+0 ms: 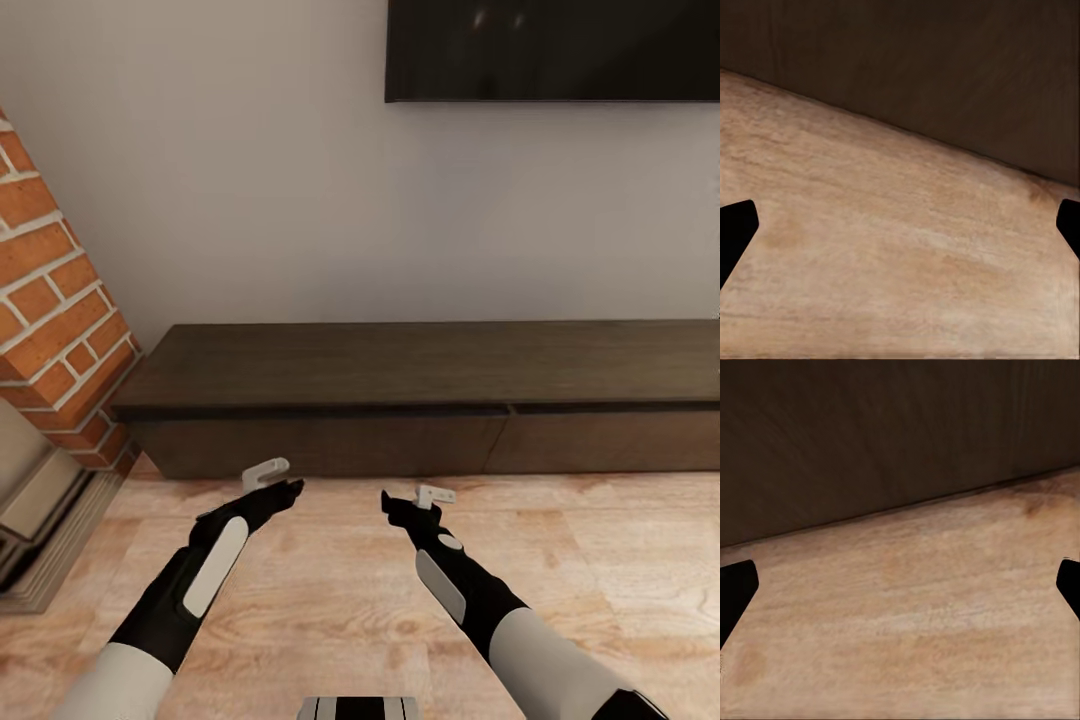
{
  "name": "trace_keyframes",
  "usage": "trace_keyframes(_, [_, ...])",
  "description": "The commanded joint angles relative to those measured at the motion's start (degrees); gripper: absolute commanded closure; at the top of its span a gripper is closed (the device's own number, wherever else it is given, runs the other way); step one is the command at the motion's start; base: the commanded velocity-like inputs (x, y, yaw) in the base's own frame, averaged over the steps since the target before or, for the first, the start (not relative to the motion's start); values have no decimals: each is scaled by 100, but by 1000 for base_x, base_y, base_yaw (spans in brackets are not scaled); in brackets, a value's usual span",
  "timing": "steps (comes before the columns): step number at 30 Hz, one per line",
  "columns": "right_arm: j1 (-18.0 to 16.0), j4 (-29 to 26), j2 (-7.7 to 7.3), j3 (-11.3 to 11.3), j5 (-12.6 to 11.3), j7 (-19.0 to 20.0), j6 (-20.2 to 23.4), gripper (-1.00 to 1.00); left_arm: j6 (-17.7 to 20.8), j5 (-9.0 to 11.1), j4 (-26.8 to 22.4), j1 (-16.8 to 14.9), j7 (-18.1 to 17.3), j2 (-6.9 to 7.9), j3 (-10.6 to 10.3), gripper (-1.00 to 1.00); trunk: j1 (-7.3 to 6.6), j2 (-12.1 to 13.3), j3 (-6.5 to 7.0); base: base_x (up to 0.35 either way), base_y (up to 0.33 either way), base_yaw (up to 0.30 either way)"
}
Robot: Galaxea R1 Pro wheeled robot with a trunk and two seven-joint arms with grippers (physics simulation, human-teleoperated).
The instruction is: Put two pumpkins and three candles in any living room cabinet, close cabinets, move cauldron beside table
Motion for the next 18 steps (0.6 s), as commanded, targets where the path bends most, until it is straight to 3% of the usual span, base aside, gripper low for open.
trace_keyframes(1, [-6,-4,-7,45,-61,-41,1,-100,218,61,-116,1,59,18,123,-100,-3,0,18,0,0,0])
trace_keyframes(7, [-6,-15,-11,38,-91,-42,196,-100,1138,82,-269,11,56,77,974,-100,-19,8,151,0,0,0])
trace_keyframes(9, [-6,-23,-5,37,-95,-42,555,-100,1675,72,-211,11,65,78,1341,-100,-24,11,195,0,0,0])
trace_keyframes(12, [-6,-41,20,29,-106,-42,951,-100,2024,64,-207,11,71,78,1678,-100,-32,15,262,-16,0,0])
trace_keyframes(18, [-6,-127,38,11,-146,-52,1450,-100,2372,25,-198,8,73,69,1802,-100,-47,23,395,-186,0,0])
